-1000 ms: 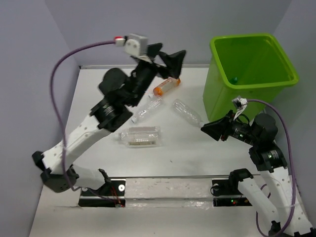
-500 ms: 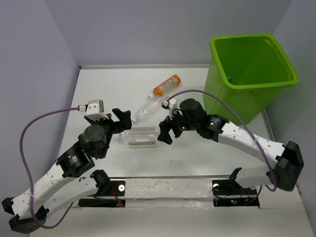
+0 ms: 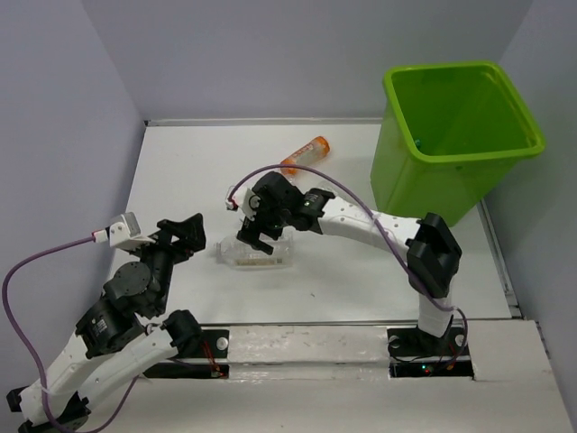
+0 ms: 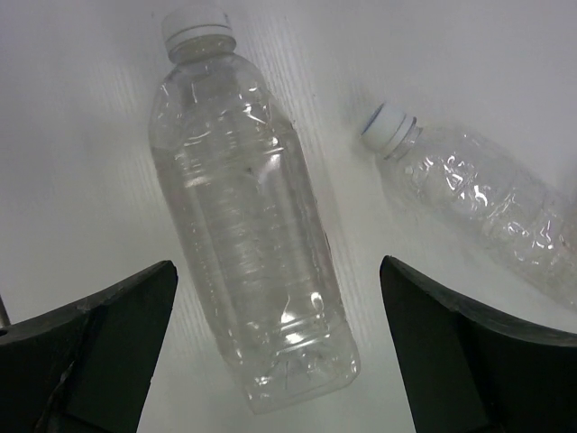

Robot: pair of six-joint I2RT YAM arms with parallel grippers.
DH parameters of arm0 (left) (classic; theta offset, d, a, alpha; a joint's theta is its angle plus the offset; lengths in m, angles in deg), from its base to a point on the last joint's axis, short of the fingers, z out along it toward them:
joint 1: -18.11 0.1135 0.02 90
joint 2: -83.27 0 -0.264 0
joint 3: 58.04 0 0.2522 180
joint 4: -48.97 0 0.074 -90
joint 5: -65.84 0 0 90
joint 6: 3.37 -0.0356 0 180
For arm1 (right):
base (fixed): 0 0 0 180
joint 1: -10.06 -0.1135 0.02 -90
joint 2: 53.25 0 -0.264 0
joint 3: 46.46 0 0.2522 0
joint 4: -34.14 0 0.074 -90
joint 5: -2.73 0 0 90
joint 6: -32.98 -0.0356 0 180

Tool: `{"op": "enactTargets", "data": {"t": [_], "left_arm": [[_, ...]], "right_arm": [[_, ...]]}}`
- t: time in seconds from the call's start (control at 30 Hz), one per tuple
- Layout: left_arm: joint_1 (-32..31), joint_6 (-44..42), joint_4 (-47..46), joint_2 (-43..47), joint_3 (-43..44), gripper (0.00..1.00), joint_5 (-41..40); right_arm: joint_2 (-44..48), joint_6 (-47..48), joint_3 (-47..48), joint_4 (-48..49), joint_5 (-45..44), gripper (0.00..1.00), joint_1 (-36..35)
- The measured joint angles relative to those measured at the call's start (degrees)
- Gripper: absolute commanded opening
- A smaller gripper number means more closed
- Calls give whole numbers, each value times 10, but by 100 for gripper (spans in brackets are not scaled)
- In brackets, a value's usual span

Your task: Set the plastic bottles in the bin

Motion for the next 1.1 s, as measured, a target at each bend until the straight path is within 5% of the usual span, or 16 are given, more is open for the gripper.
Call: {"op": "enactTargets", "data": {"t": [0.27, 1.1], "left_arm": [[0, -4, 6, 45, -1, 99, -2], [0, -14, 2, 57, -7, 99, 0]], "right_arm": [[-106, 43, 110, -63, 0, 100, -10], [-133, 43, 82, -93, 35, 100, -49]]}}
